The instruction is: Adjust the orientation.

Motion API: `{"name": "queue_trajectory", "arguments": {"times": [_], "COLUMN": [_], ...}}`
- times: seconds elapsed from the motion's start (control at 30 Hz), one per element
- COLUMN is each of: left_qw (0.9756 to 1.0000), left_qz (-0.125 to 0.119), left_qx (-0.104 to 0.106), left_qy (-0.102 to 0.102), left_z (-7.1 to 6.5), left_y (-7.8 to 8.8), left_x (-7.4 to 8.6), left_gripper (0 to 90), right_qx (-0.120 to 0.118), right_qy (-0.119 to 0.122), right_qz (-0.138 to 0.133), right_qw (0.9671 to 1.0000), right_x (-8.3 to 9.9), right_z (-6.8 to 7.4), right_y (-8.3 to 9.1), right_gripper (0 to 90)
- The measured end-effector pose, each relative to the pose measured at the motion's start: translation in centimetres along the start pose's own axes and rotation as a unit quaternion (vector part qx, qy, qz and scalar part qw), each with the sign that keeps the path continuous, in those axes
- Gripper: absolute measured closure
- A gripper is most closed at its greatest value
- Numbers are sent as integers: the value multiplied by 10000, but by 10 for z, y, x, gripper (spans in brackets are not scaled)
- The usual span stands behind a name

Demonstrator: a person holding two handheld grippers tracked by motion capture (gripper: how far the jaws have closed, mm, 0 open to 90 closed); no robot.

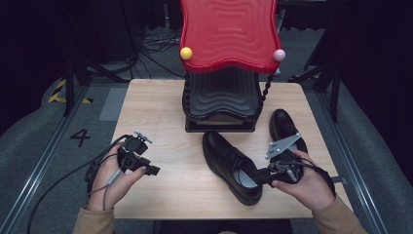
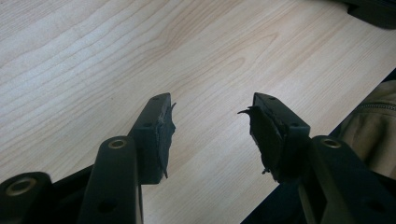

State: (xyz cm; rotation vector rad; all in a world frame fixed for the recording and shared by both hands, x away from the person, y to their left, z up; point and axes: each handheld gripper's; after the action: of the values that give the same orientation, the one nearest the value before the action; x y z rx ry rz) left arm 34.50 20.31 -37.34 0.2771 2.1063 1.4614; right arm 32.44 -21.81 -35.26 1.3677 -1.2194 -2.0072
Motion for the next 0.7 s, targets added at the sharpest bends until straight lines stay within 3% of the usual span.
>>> {"name": "queue_trajectory", "arguments": {"times": [0.23,0.3,0.5,0.57,0.6,0.7], "left_qw": [10000,10000,10000,10000,10000,10000], "left_qz": [16,18,31,43,52,27], "left_qx": [20,9,-12,-7,-16,-32], "left_qy": [15,41,42,37,33,68], "left_z": [0,0,0,0,0,1], "left_y": [-1,-1,-2,-2,-2,-2], "left_x": [0,0,0,1,1,2], "left_gripper": [493,492,485,485,484,483], "right_qx": [127,329,616,855,997,1078], "right_qy": [-417,-571,-860,-1036,-1214,-1392], "right_qz": [-181,-223,-287,-260,-232,-202], "right_qw": [9989,9976,9940,9906,9873,9842], "right_x": [14,18,28,32,36,39], "right_z": [-26,-34,-47,-52,-58,-63], "right_y": [14,19,29,33,35,34], "right_gripper": [704,702,691,687,681,660]}}
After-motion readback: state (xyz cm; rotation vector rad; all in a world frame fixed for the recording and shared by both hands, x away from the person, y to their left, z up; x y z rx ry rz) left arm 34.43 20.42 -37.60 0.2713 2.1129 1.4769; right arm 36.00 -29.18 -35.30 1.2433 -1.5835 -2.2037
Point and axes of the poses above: each handheld gripper's, and its own axes: y roughly backward along the jaws, x roughly out of its underside, z roughly to its left, and after that the axes turned 3 degrees about y, right-handed
